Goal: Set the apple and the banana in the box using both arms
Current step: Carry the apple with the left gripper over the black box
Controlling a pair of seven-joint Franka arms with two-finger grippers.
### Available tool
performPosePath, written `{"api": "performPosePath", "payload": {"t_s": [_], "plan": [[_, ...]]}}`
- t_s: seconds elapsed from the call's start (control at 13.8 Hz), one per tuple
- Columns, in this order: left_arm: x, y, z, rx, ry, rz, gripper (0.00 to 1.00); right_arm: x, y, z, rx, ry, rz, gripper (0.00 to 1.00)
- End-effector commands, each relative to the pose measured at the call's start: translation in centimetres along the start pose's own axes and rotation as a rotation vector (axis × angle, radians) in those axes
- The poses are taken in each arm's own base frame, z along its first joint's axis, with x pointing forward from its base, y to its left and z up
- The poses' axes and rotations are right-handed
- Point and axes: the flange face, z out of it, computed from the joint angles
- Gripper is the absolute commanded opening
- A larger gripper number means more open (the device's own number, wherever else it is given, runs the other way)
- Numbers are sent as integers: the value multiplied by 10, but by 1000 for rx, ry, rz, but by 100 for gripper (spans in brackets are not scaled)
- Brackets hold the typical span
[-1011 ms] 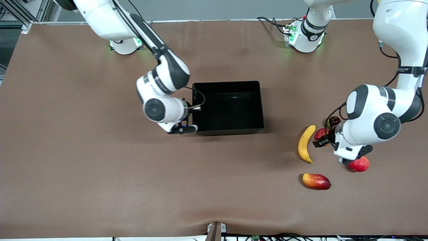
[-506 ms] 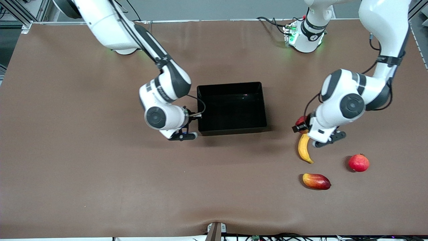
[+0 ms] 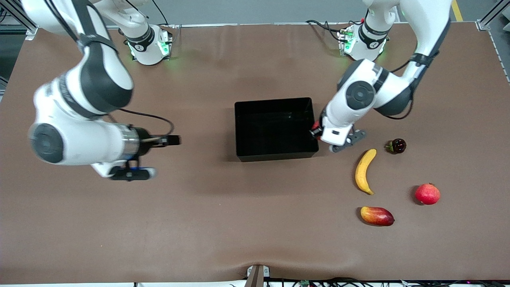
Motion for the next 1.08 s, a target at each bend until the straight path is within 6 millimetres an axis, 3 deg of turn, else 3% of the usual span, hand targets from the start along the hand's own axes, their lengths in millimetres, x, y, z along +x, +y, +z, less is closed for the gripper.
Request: {"api": "performPosePath", "payload": {"t_s": [0.0, 0.14, 0.29, 0.43, 0.58, 0.87, 1.01], "plan": [[-40, 26, 23, -32, -7, -58, 0, -40, 12, -66, -177, 118, -9, 100], [-64, 38, 44, -48, -14, -52, 0, -68, 52, -106, -182, 137, 59, 100], [-75, 34, 74, -36, 36, -38, 0, -101, 95, -146, -159, 167, 119, 100], [-81, 35, 99, -13, 70, -55, 0, -125, 133, -165, -155, 183, 105, 100], [-90, 37, 120, 14, 112, -42, 0, -150, 165, -163, -154, 177, 129, 100], [-91, 36, 140, 27, 147, -66, 0, -163, 193, -146, -162, 212, 79, 100], [-92, 36, 147, 36, 135, -65, 0, -167, 183, -152, -174, 216, -18, 100]]}}
